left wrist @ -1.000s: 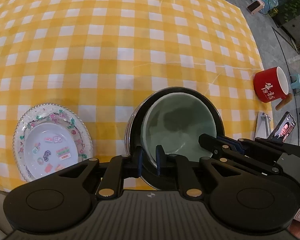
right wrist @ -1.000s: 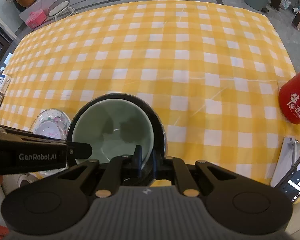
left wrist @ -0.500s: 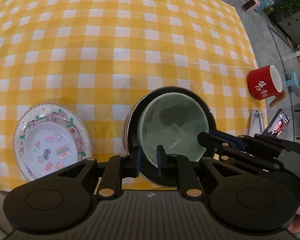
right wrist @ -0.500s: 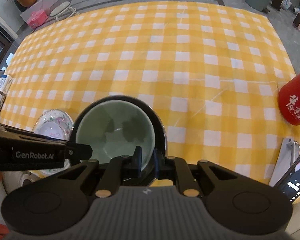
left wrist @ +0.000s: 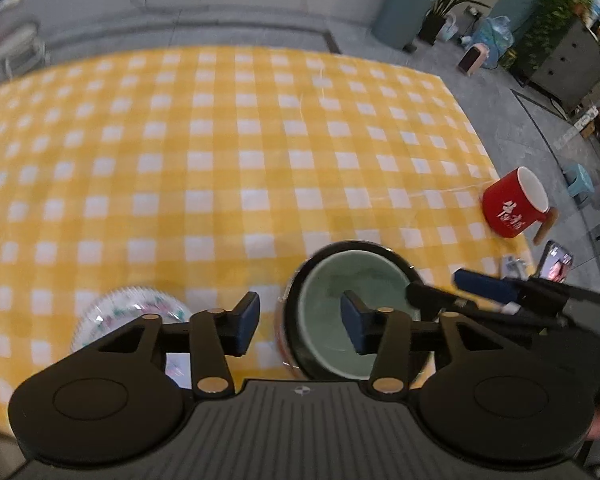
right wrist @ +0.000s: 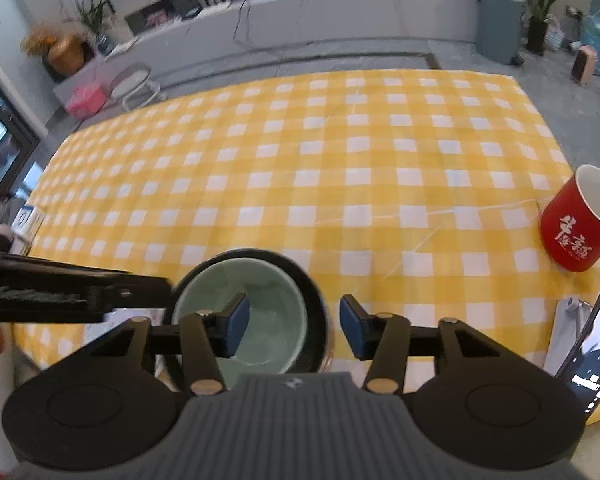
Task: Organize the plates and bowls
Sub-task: 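Open both grippers and release the green bowl, then grasp the rim of the nested bowl stack with both grippers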
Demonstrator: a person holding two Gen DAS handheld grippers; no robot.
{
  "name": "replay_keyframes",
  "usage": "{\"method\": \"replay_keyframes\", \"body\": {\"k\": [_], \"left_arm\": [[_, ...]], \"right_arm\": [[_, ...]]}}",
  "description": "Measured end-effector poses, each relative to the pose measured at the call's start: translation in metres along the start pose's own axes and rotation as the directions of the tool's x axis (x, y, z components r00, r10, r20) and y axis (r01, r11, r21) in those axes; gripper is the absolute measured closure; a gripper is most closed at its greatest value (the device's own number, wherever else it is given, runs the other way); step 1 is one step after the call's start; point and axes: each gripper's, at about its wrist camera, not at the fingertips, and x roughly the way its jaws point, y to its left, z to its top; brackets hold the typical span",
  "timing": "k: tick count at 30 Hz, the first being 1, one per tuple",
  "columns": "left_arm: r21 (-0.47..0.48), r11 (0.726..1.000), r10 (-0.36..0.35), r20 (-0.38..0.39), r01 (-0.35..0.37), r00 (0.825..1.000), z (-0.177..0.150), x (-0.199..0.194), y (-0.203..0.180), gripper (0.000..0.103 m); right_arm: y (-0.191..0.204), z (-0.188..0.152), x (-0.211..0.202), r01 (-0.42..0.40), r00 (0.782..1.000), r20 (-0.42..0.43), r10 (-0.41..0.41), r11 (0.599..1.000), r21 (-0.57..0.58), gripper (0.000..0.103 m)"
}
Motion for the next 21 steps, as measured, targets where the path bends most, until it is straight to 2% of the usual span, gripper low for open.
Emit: {"method": "replay_keyframes", "body": {"k": [3,7,9,12,18,21], "left_arm": [[-0.013,1.000,0.019,0.082,-0.018,0.996,-0.014,0.000,0.007,0.040],[-0.108,0.994,0.017,0.167,0.001,0.986,-0.030,0.004,0.020,0.034],[-0.163,0.986,-0.002,0.178,0.031,0.984,-0.038,0.008,0.026,0.029],[-0.231,0.972,-0.009,0.175,0.050,0.984,-0.049,0.018,0.028,0.027],[-0.280,0.959,0.007,0.205,0.052,0.979,-0.062,0.031,0.030,0.025],[-0.316,0.944,-0.018,0.224,0.090,0.974,-0.069,0.039,0.033,0.025]], "right_arm": [[-0.007,-0.013,0.007,0.044,0.996,0.073,-0.047,0.998,0.043,0.041],[-0.021,-0.026,0.021,-0.006,0.994,0.111,-0.010,0.990,0.141,0.033],[-0.028,-0.030,0.028,-0.052,0.993,0.115,0.031,0.980,0.190,0.028],[-0.034,-0.034,0.038,-0.059,0.993,0.111,0.032,0.968,0.244,0.023],[-0.052,-0.046,0.054,-0.123,0.991,0.094,0.096,0.932,0.342,0.021],[-0.058,-0.048,0.063,-0.138,0.990,0.058,0.125,0.908,0.395,0.021]]}}
